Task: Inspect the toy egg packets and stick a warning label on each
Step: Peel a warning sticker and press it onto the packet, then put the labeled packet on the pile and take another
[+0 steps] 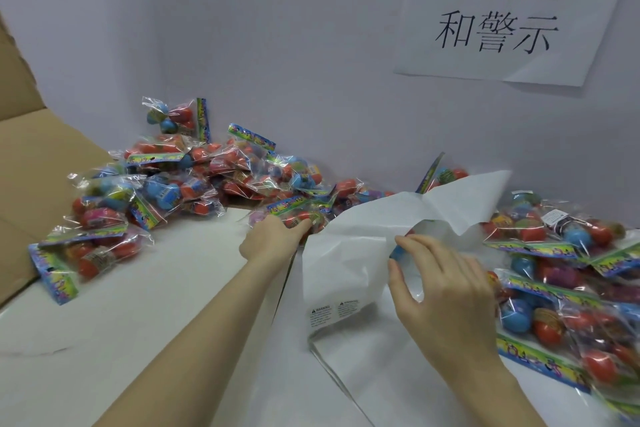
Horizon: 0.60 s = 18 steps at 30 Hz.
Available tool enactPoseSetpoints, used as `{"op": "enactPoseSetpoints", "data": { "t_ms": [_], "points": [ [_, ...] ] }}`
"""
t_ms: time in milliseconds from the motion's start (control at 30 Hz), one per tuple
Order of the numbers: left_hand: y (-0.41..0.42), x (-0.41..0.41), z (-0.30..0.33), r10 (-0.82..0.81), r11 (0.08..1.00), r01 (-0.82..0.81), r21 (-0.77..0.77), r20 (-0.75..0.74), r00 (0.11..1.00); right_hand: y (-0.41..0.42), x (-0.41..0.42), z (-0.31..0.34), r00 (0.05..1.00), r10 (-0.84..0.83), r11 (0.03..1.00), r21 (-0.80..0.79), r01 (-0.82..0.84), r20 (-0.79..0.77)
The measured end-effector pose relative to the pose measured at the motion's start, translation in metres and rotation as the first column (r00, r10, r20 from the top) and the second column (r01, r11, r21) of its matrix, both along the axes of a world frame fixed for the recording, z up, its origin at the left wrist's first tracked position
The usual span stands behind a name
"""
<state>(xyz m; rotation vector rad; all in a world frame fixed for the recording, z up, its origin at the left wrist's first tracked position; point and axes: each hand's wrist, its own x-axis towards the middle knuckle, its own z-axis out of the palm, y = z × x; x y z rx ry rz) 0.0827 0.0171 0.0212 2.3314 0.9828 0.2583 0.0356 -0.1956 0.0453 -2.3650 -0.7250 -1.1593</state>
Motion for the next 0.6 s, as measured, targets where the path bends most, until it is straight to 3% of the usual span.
{"op": "enactPoseSetpoints", "data": {
  "t_ms": [133, 200, 267, 367, 433, 500, 600],
  "points": [
    [-0.002, 0.0, 0.001, 0.087, 0.996, -0.085, -0.018, 0.119, 0.989, -0.002, 0.0, 0.0, 1.0, -0.016, 1.0, 0.004, 0.016, -0.019],
    [-0.003, -0.007, 0.01, 0.157, 0.985, -0.172, 0.02, 0.314, 0.936, -0.003, 0.001, 0.001, 0.999, -0.041, 0.999, 0.031, 0.041, -0.025],
    [-0.006, -0.018, 0.023, 0.135, 0.987, -0.161, -0.012, 0.606, 0.784, -0.003, 0.001, 0.002, 0.998, -0.055, 0.996, 0.074, 0.057, -0.027],
    [-0.017, -0.042, 0.05, 0.139, 0.977, 0.073, -0.198, 0.865, 0.482, -0.001, -0.001, 0.005, 0.998, 0.004, 0.981, 0.193, 0.009, -0.066],
    [-0.03, -0.061, 0.064, 0.203, 0.839, 0.407, -0.362, 0.901, 0.383, 0.001, -0.006, 0.01, 0.967, 0.159, 0.923, 0.378, -0.075, -0.198],
    [-0.046, -0.075, 0.063, 0.15, 0.655, 0.633, -0.412, 0.892, 0.426, 0.003, -0.009, 0.014, 0.84, 0.405, 0.779, 0.617, -0.11, -0.361],
    [-0.072, -0.088, 0.048, 0.003, 0.571, 0.719, -0.396, 0.877, 0.48, 0.002, -0.007, 0.018, 0.483, 0.755, 0.548, 0.831, -0.094, -0.443]
  ]
}}
